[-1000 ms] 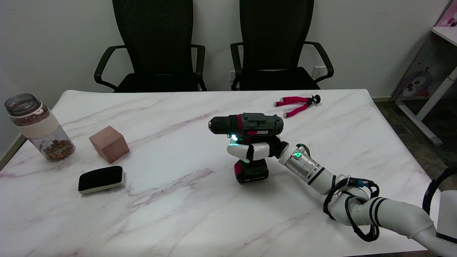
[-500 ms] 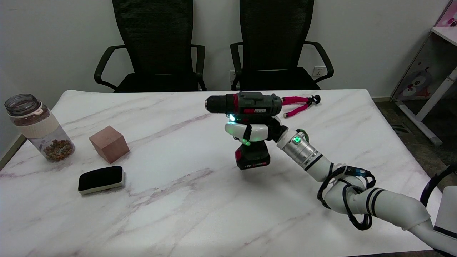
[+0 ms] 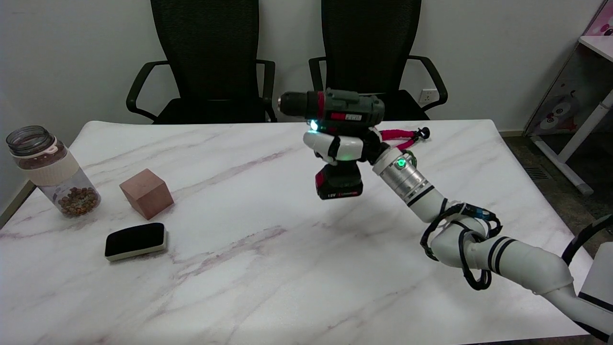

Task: Pick up the power screwdriver.

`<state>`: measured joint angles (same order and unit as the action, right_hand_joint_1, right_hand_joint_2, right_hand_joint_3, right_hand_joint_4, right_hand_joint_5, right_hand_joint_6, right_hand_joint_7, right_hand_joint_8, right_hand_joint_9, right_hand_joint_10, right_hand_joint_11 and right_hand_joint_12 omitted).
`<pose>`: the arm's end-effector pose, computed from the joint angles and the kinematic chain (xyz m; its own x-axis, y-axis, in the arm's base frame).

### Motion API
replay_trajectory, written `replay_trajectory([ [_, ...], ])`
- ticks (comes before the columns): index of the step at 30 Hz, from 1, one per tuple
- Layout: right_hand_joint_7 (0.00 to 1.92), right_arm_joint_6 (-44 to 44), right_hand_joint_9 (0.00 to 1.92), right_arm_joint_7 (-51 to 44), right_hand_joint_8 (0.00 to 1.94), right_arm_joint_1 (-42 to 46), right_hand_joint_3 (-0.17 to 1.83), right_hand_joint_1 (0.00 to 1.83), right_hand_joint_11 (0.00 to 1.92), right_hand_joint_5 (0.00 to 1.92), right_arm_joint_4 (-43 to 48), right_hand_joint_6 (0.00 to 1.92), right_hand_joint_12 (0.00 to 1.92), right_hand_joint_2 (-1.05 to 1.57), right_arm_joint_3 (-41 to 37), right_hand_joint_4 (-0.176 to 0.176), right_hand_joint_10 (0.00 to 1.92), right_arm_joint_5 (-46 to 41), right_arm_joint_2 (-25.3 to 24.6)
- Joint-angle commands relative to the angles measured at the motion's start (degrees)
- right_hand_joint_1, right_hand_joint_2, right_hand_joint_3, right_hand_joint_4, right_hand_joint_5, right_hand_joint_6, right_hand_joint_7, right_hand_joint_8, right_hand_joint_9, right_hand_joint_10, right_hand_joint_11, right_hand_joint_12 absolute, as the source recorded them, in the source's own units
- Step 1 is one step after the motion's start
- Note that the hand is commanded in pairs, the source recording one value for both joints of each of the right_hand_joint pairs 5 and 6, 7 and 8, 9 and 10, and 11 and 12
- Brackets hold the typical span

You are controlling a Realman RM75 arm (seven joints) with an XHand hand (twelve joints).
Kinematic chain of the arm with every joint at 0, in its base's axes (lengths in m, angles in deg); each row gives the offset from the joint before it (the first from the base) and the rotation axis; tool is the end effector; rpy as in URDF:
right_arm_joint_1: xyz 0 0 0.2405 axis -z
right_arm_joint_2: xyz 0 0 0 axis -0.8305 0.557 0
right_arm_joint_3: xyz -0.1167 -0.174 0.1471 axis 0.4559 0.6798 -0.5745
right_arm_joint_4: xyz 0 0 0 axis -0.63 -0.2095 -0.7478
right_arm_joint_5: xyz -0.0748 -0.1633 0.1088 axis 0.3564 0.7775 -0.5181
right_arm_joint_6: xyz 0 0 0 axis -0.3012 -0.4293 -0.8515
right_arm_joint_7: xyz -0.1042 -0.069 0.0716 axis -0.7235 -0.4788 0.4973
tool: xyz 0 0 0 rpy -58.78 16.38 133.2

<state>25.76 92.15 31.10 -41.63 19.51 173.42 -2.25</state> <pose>-0.2522 -0.3955 0.3071 0.1146 -0.3396 0.9336 -0.9312 -0.3640 -0.0181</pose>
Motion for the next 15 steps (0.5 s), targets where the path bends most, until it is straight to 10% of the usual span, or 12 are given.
replay_trajectory([
  [1,1.86,-3.42,1.92,-1.46,1.86,-2.75,0.65,1.00,1.92,1.86,-6.48,1.86,1.92,1.57,-7.53,0.176,1.92,-0.07,1.61],
  [15,1.84,-7.48,1.92,-3.47,1.84,-2.78,0.66,0.99,1.92,1.84,-10.77,1.84,1.92,1.57,-7.37,0.176,1.92,-0.07,2.08],
])
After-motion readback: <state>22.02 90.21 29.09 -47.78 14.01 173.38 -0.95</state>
